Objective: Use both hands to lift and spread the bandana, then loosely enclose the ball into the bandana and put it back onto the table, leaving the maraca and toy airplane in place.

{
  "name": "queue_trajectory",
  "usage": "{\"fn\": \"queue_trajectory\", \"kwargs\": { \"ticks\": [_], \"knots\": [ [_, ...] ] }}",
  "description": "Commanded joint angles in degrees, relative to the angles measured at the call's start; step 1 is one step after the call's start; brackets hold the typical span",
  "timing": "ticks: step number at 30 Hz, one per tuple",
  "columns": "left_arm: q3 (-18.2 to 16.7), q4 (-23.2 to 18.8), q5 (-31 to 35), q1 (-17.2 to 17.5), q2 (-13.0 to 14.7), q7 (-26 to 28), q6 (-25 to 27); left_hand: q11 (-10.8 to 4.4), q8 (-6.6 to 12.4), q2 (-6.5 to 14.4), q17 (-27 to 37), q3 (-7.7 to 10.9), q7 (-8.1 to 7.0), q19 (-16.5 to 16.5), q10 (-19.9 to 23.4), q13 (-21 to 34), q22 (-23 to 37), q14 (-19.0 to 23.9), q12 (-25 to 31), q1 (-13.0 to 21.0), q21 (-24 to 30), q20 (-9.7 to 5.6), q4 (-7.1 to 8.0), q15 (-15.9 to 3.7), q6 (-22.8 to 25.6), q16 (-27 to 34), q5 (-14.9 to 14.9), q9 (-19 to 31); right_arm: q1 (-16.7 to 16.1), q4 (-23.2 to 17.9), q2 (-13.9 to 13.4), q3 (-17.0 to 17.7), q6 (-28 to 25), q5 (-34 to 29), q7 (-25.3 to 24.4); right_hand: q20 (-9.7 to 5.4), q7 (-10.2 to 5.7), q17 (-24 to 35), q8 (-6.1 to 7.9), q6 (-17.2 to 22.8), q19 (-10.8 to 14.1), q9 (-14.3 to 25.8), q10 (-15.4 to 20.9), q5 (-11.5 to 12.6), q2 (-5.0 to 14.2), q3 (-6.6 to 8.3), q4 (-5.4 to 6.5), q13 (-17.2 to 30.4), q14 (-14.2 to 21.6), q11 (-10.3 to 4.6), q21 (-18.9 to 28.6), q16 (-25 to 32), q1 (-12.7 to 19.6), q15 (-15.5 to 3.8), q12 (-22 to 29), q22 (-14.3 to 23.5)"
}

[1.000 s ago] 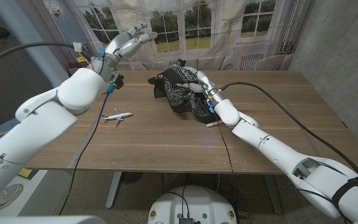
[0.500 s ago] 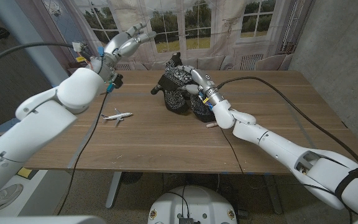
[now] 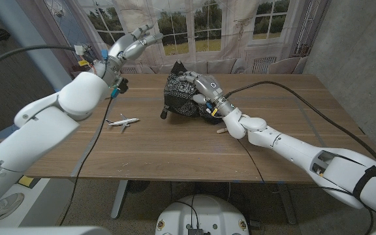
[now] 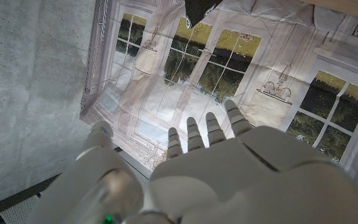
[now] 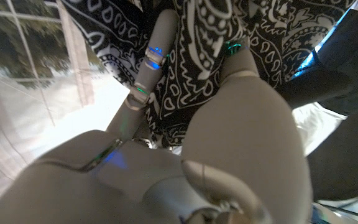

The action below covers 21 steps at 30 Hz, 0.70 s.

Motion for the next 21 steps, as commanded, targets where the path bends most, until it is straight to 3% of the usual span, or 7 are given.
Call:
{"fn": "queue_trajectory", "kwargs": {
  "ticks": [1, 10, 15, 21],
  "knots": [
    [-0.19, -1.47, 0.59, 0.64, 0.05, 0.32, 0.55, 0.14, 0.41, 0.06, -0.01, 0.05, 0.01, -0.33, -0.08, 0.04, 0.07, -0.52, 0.38, -0.38, -0.02, 0.39, -0.19, 0.03, 0.03, 0.28, 0.28, 0.11, 4.25, 0.22, -4.25, -7.53, 5.24, -7.34, -5.35, -0.98, 6.6, 0.4, 0.45, 8.32, -1.46, 0.27, 7.3, 0.45, 8.91, 13.0, -2.69, 0.29, 11.91, -6.86, 0.72, 0.47, 10.37, -20.24, 0.28, 0.42],
    [-1.06, -3.37, 1.14, 2.45, -0.35, 0.83, 1.55, 0.12, 0.44, 0.09, -0.02, 0.04, 0.01, -0.36, -0.06, 0.03, 0.08, -0.55, 0.42, -0.41, -0.05, 0.39, -0.25, 0.03, 0.11, 0.28, 0.28, 0.11, 4.71, -1.43, -5.97, -9.39, 9.41, -9.13, -1.44, -0.91, 6.61, 0.67, 0.22, 8.21, -2.26, 0.29, 7.22, 0.43, 8.35, 12.47, -2.54, 0.39, 12.21, -6.77, 1.46, 0.54, 11.51, -20.21, 0.05, 0.71],
    [-1.7, -4.23, 1.58, 3.62, -0.78, 1.08, 1.72, 0.15, 0.48, 0.13, -0.02, 0.05, 0.13, -0.35, -0.03, 0.02, 0.08, -0.49, 0.45, -0.41, -0.06, 0.38, -0.3, 0.05, 0.22, 0.31, 0.28, 0.11, 4.44, -2.11, -6.65, -10.05, 9.09, -11.22, -0.27, -0.85, 6.51, 0.86, 0.06, 8.15, -3.0, 0.3, 7.23, 0.44, 8.14, 12.08, -2.34, 0.51, 12.35, -7.03, 1.98, 0.59, 12.17, -20.19, -0.08, 0.93],
    [-1.88, -4.7, 2.09, 4.34, -1.22, 1.1, 1.66, 0.14, 0.54, 0.18, -0.03, 0.07, 0.22, -0.32, -0.1, 0.01, 0.08, -0.49, 0.44, -0.41, -0.06, 0.38, -0.35, 0.02, 0.4, 0.32, 0.29, 0.11, 4.84, -4.87, -8.29, -11.06, 9.44, -12.91, 7.33, -0.74, 6.5, 1.06, -0.01, 8.4, -3.87, 0.32, 7.24, 0.44, 8.23, 11.66, -1.99, 0.6, 12.55, -6.83, 2.62, 0.64, 12.63, -20.18, -0.26, 1.21]
  ]
}}
